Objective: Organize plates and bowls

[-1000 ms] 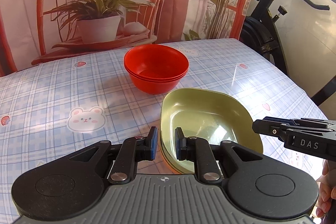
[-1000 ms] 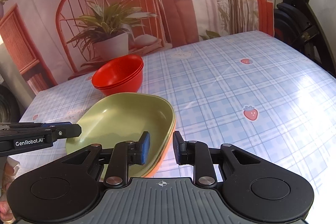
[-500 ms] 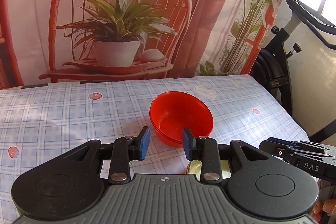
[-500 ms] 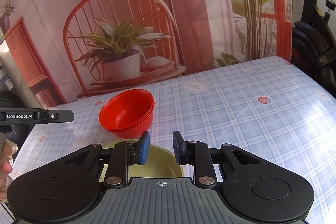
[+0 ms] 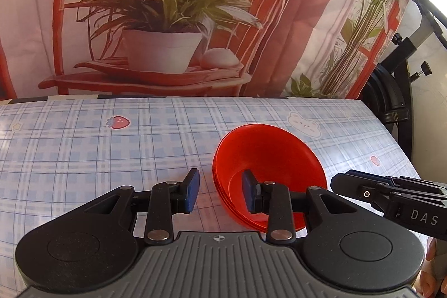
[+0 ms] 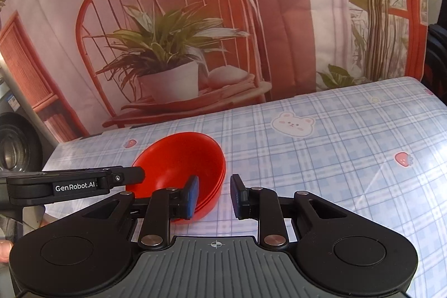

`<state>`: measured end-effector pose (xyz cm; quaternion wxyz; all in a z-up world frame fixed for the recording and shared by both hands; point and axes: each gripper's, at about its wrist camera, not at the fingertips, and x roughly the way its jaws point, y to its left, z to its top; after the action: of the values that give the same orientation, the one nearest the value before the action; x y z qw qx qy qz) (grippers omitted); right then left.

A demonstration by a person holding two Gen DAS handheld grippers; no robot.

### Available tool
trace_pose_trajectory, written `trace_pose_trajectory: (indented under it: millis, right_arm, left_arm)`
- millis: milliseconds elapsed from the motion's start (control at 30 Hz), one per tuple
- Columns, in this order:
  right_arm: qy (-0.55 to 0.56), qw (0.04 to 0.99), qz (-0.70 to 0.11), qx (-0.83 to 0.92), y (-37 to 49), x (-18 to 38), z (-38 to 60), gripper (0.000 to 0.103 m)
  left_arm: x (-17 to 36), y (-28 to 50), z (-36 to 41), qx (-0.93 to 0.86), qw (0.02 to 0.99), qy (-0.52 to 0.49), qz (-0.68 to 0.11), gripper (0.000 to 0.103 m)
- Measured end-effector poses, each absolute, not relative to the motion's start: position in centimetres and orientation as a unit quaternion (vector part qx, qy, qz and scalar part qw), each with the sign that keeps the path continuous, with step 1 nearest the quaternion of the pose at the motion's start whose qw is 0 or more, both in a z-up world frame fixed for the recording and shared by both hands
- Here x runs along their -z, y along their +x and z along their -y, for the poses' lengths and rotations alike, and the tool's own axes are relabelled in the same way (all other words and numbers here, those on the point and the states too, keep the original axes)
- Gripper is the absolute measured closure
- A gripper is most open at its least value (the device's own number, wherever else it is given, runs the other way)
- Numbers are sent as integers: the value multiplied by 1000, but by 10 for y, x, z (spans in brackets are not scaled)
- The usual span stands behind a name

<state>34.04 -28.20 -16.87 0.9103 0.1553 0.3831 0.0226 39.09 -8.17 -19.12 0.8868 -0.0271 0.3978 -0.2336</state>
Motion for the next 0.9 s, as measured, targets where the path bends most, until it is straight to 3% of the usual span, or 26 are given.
trace_pose_trajectory:
  millis: [367, 467, 700, 900]
  right_arm:
    - [178, 893, -412, -32, 362, 195, 279, 81]
    - [178, 893, -412, -31, 364, 195, 277, 83]
    - [191, 894, -404, -23, 360, 193, 279, 91]
    - [191, 903, -384, -26, 351, 176, 278, 91]
  left_arm:
    - [218, 398, 88, 233, 876, -56, -418, 69]
    - [219, 398, 88, 239, 872, -68, -421, 77]
    - [215, 395, 92, 225, 876, -45, -425, 84]
    - [199, 387, 91, 221, 885, -41, -408, 85]
